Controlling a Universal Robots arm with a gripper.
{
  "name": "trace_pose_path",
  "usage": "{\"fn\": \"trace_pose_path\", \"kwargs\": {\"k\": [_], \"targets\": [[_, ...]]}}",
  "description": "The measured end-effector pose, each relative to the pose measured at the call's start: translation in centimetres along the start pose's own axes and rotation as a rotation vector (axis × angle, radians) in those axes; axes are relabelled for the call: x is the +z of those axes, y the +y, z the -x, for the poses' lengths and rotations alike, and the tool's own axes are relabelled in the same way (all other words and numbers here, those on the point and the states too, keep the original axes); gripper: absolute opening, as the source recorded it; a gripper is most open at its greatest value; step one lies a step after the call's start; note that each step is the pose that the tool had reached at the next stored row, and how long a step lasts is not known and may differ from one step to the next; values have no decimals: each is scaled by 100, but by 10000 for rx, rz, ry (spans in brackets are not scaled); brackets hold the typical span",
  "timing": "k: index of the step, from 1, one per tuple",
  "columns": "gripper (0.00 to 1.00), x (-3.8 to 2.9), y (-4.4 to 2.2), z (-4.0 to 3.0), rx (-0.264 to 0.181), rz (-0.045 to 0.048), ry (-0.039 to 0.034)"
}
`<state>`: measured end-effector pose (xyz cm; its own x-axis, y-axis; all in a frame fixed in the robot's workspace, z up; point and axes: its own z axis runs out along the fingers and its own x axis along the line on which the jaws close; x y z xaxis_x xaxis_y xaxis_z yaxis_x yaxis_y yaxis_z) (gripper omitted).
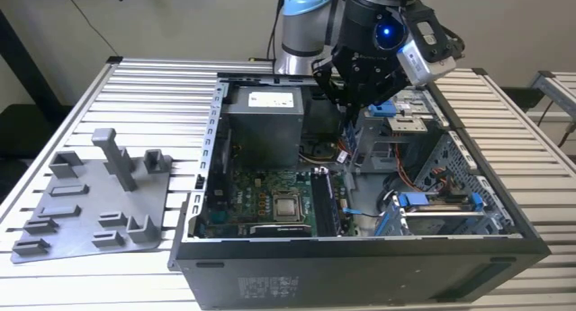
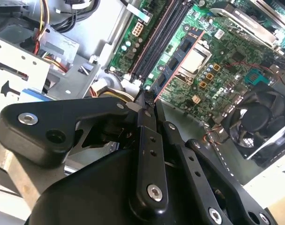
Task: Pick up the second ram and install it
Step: 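Insert the second ram into the second slot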
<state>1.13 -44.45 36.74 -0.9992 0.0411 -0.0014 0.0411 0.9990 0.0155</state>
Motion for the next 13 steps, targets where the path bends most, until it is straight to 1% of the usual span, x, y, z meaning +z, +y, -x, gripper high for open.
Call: {"fn": "trace_pose_path", "kwargs": {"k": [7,13], "targets": [[14,101,-5,0,0,1,2],[14,209,-9,0,0,1,4]]}}
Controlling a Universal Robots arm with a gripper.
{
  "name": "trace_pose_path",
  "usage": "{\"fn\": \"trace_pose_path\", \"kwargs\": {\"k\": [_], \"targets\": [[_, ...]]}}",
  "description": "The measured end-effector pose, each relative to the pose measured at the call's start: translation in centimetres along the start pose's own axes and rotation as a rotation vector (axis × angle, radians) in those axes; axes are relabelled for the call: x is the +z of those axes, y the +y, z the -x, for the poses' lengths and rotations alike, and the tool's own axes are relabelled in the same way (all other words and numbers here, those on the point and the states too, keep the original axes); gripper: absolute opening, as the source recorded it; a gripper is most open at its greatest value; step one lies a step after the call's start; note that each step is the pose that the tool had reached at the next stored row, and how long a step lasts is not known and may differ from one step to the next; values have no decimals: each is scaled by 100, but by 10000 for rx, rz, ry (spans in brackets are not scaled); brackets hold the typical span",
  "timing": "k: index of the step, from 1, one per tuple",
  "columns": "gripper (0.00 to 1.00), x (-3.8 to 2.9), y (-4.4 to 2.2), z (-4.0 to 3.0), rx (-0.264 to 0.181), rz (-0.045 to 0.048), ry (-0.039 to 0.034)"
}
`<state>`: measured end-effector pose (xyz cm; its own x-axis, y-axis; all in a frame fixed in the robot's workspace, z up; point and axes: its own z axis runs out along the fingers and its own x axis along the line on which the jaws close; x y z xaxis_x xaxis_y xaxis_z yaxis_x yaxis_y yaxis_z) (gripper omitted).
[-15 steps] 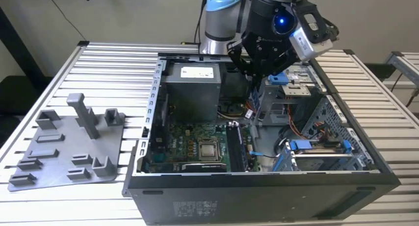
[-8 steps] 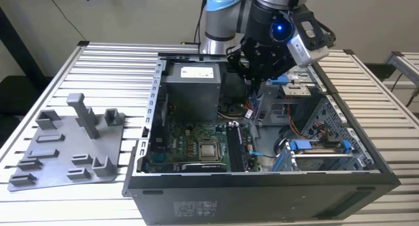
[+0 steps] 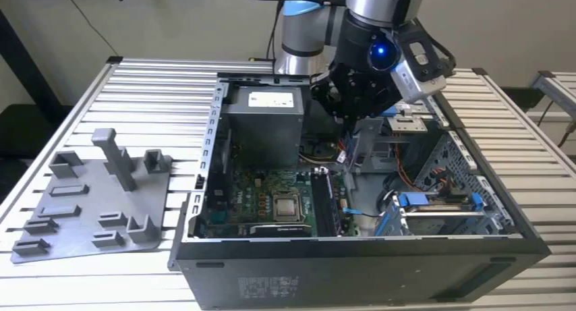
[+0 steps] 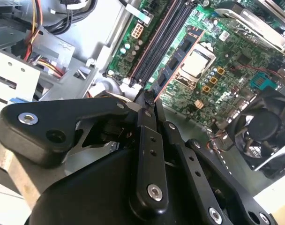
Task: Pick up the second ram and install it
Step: 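Insert the second ram into the second slot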
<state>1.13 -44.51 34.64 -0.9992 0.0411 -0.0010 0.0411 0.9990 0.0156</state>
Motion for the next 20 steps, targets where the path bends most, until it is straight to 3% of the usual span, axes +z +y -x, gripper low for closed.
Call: {"fn": "trace_pose_path", "kwargs": {"k": [4,8,15,20], "targets": [[14,56,-22,2,-2,-2,3],[14,82,-82,-15,-6,-1,2],[14,204,-192,-33,-60,4,3],[14,288,-220,-102,-93,5,3]]}}
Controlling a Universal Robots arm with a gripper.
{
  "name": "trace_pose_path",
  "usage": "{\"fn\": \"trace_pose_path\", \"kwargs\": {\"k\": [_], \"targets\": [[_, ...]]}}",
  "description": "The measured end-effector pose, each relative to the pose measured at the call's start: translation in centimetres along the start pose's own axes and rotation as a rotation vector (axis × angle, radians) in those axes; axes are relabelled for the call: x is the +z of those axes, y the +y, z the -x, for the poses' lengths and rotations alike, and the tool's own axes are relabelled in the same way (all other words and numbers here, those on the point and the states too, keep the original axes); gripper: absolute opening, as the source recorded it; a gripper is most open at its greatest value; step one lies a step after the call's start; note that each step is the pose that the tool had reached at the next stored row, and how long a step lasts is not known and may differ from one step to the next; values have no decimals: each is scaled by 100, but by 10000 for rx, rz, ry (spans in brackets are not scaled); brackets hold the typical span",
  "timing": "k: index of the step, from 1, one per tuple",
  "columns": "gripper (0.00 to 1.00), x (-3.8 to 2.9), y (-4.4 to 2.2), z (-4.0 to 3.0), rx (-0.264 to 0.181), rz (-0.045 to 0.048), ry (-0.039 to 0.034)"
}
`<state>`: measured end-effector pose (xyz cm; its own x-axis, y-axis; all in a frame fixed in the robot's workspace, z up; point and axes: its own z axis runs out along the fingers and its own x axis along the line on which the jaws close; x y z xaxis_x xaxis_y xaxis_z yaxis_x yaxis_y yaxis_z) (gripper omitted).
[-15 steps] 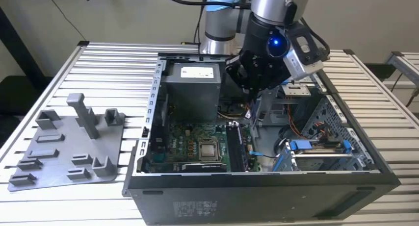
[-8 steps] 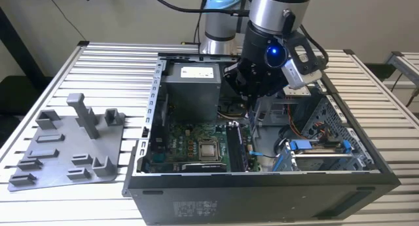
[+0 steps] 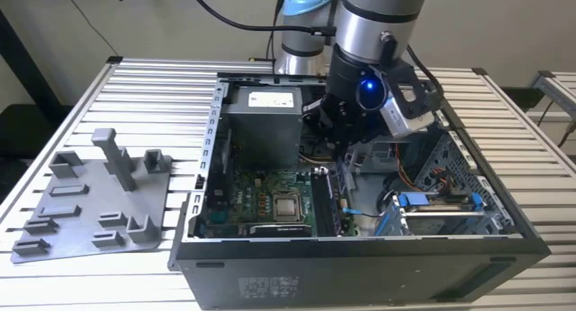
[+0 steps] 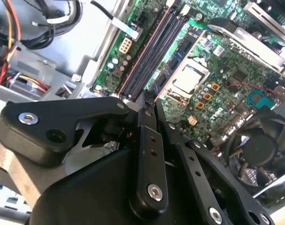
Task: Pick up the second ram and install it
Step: 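Insert the second ram into the second slot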
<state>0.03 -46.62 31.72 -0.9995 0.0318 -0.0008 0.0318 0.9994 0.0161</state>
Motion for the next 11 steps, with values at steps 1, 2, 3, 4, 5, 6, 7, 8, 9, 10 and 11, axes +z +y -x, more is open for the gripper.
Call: {"fn": "trace_pose_path", "kwargs": {"k": [1,2,3,4,5,6,7,8,9,10,11], "targets": [[14,18,-1,-13,-4,0,0],[14,36,-1,-25,-15,0,0],[14,55,-2,-35,-34,0,1],[14,73,-2,-40,-47,-1,2],[14,80,-3,-40,-58,0,4],[14,79,-3,-40,-65,-2,5],[14,79,-3,-40,-71,-2,5],[14,79,-3,-40,-77,-2,5],[14,79,-3,-40,-83,-2,5],[14,79,-3,-40,-89,-2,5],[14,80,-3,-40,-95,-1,6]]}}
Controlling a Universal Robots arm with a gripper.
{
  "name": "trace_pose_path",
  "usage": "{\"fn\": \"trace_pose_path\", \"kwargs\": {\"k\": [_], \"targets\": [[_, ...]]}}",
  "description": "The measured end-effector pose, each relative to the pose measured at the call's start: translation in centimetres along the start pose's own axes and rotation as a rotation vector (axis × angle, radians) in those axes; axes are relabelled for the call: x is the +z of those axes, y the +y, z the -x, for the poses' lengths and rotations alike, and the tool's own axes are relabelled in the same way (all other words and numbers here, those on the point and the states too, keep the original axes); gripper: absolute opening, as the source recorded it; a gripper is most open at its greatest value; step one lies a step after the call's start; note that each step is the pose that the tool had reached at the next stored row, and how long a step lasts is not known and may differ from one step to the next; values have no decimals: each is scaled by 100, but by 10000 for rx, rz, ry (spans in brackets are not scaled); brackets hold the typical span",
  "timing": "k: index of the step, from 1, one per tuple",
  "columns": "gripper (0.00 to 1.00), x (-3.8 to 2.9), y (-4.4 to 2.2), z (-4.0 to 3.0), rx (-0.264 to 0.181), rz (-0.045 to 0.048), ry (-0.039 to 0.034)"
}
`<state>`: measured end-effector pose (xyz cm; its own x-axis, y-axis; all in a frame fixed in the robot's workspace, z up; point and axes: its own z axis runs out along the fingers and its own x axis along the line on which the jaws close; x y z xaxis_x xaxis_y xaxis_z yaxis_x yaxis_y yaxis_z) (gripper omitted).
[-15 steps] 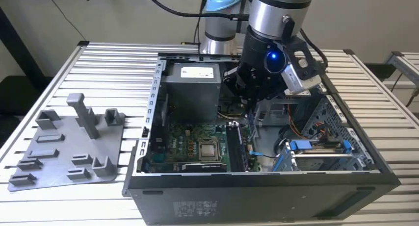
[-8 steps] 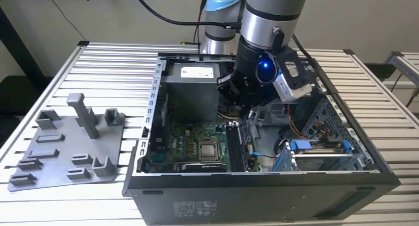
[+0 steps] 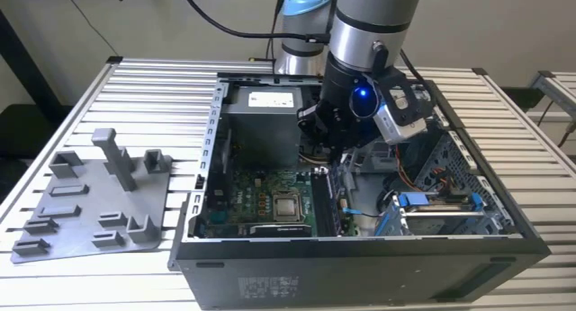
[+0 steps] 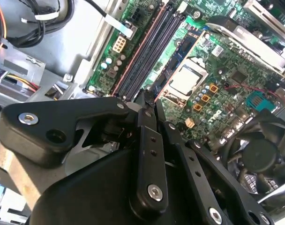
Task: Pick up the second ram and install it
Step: 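Insert the second ram into the second slot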
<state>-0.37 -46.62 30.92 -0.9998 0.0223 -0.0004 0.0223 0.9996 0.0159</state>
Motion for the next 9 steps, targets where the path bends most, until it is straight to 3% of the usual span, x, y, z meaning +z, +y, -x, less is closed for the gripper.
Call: {"fn": "trace_pose_path", "kwargs": {"k": [9], "targets": [[14,137,-2,1,-21,0,8]]}}
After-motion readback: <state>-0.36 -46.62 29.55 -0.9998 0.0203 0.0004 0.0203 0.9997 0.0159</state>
